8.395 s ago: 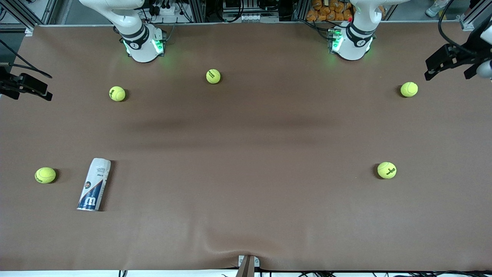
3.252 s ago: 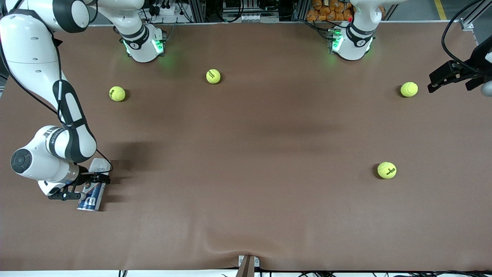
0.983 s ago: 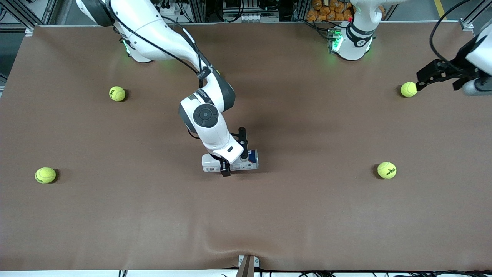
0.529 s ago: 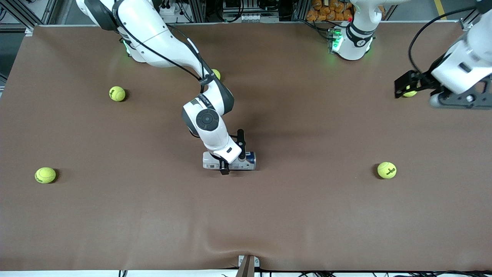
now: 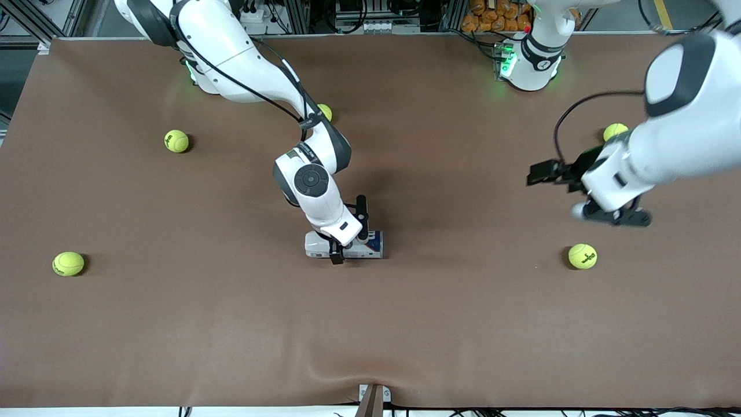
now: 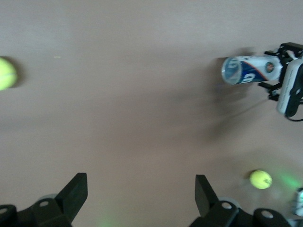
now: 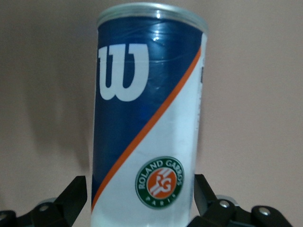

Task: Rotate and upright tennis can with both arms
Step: 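Reach the left gripper to the can's end while the right gripper holds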

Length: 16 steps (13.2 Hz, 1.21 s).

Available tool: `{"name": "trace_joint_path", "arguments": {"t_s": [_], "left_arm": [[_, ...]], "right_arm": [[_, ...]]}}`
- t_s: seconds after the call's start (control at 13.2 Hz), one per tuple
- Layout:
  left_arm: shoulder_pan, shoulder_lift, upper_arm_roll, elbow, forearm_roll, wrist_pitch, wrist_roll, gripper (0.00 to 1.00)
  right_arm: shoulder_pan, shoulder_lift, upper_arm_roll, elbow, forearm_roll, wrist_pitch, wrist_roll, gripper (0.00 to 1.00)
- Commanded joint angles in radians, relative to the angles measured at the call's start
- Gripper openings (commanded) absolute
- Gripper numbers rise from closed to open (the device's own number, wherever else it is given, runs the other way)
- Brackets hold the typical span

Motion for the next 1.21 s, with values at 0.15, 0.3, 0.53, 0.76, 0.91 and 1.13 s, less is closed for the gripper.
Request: {"name": "trace_joint_path", "arguments": {"t_s": [0.15, 0.3, 0.53, 0.76, 0.91, 1.13], "left_arm": [[-0.064, 0.16, -0.005, 0.014, -0.187, 0.084, -0.067, 1.0], [-0.092, 0.246, -0.005, 0.011, -0.325, 0.131, -0.068, 1.0], [-0.161, 0.332, -0.005, -0.027, -0.515, 0.26, -0.068, 1.0], [-0.218, 0.404, -0.005, -0.054, -0.712, 0.349, -0.06, 1.0], [-0.221, 0.411, -0.005, -0.087, -0.81, 0.368, -0.048, 1.0], [-0.224, 0.432, -0.005, -0.109, -0.931, 0.382, 0.056, 1.0]], "right_arm": [[-0.002, -0.148, 0.019, -0.039, -0.002, -0.163, 0.008, 1.0], [-0.022, -0.189, 0.019, -0.039, 0.014, -0.212, 0.006, 1.0], [-0.083, -0.258, 0.018, -0.039, 0.09, -0.319, 0.008, 1.0], [-0.172, -0.304, 0.016, -0.026, 0.097, -0.382, 0.154, 1.0], [-0.23, -0.308, 0.012, -0.01, 0.095, -0.401, 0.295, 1.0], [-0.35, -0.308, 0.012, -0.006, 0.097, -0.398, 0.443, 1.0]]}}
